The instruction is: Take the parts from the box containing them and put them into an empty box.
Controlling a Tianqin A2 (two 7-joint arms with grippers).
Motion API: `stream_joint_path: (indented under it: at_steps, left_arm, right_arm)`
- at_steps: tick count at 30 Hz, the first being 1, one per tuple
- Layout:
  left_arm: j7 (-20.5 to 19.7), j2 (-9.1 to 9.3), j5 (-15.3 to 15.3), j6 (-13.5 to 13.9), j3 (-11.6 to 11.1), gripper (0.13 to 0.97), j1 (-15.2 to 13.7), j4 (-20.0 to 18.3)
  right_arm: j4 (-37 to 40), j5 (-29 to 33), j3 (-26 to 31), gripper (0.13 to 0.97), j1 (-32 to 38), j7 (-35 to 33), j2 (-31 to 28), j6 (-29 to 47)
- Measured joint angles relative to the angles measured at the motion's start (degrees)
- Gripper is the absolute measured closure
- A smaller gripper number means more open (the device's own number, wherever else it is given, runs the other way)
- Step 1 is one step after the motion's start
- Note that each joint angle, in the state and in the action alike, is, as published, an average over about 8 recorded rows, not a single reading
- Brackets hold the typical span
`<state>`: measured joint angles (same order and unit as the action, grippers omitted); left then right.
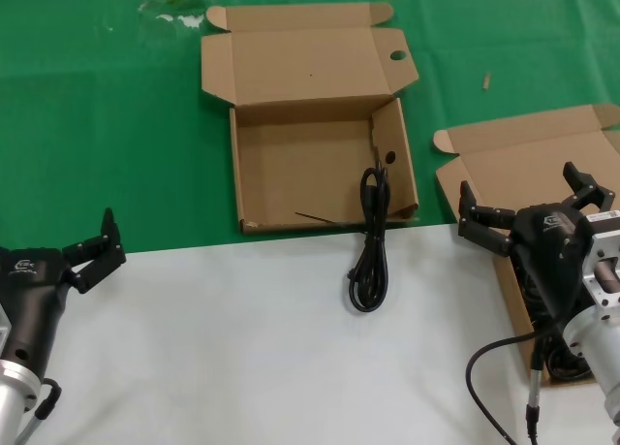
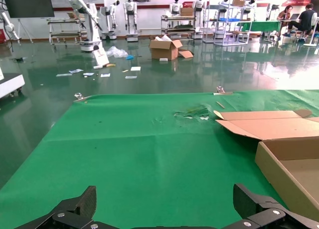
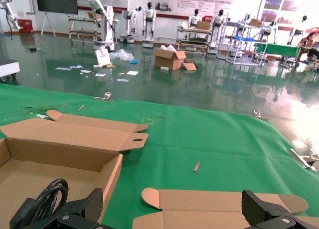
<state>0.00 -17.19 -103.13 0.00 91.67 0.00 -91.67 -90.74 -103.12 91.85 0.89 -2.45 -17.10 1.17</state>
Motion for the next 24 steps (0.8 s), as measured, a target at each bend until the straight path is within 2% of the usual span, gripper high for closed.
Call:
stream_joint_path:
  at_steps: [24]
  left_arm:
    - [0.0, 0.0, 0.0, 0.0, 0.0, 0.132, 0.0, 0.0]
  right_arm:
    - [0.0, 0.0, 0.0, 0.129, 0.0, 0.0, 0.0, 0.0]
